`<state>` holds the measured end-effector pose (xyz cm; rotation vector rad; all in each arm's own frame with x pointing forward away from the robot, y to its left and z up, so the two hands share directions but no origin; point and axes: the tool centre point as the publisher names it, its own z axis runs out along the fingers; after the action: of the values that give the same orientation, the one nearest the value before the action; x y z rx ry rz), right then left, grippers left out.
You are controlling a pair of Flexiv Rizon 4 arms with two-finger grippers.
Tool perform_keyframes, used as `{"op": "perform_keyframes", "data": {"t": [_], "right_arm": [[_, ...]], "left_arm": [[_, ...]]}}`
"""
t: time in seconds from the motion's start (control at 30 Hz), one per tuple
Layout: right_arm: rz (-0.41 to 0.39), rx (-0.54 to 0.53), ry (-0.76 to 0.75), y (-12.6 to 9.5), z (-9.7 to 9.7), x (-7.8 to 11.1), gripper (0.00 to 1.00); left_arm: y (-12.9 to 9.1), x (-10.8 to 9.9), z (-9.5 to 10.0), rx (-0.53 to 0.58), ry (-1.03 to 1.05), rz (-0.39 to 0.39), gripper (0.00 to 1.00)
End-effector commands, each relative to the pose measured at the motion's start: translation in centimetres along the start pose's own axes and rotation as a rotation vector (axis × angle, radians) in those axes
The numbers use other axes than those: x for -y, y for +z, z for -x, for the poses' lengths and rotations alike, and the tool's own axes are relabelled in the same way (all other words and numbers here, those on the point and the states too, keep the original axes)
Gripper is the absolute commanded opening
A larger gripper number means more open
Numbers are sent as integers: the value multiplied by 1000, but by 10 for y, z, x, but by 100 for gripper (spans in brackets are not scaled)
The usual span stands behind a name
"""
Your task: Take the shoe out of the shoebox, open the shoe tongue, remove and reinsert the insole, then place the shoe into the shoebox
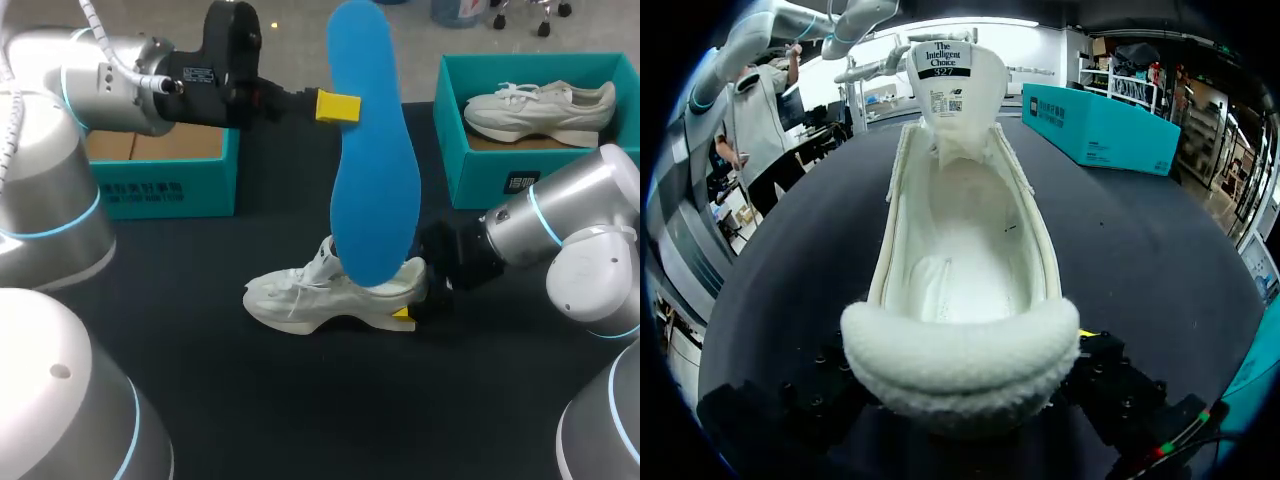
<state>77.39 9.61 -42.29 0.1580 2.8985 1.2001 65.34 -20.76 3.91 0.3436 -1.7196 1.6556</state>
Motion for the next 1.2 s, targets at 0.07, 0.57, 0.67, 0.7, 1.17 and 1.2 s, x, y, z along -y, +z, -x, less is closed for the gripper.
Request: {"op": "perform_keyframes", "data": {"t": [0.07, 0.57, 0.67, 0.7, 1.17, 1.2], "right_arm": [[-3, 3, 0, 4, -1, 3, 0], [-3, 3, 0, 4, -1, 3, 0], [-3, 3, 0, 4, -1, 3, 0], [-3, 3, 0, 4, -1, 3, 0], [-3, 3, 0, 4, -1, 3, 24], [-3, 3, 0, 4, -1, 3, 33]], "left_arm": [[2, 3, 3, -6, 7, -2, 0], [2, 3, 3, -6, 7, -2, 0], [2, 3, 3, -6, 7, -2, 0], [2, 3, 3, -6, 7, -2, 0], [2, 3, 3, -6, 7, -2, 0], [2, 3, 3, -6, 7, -2, 0]]}}
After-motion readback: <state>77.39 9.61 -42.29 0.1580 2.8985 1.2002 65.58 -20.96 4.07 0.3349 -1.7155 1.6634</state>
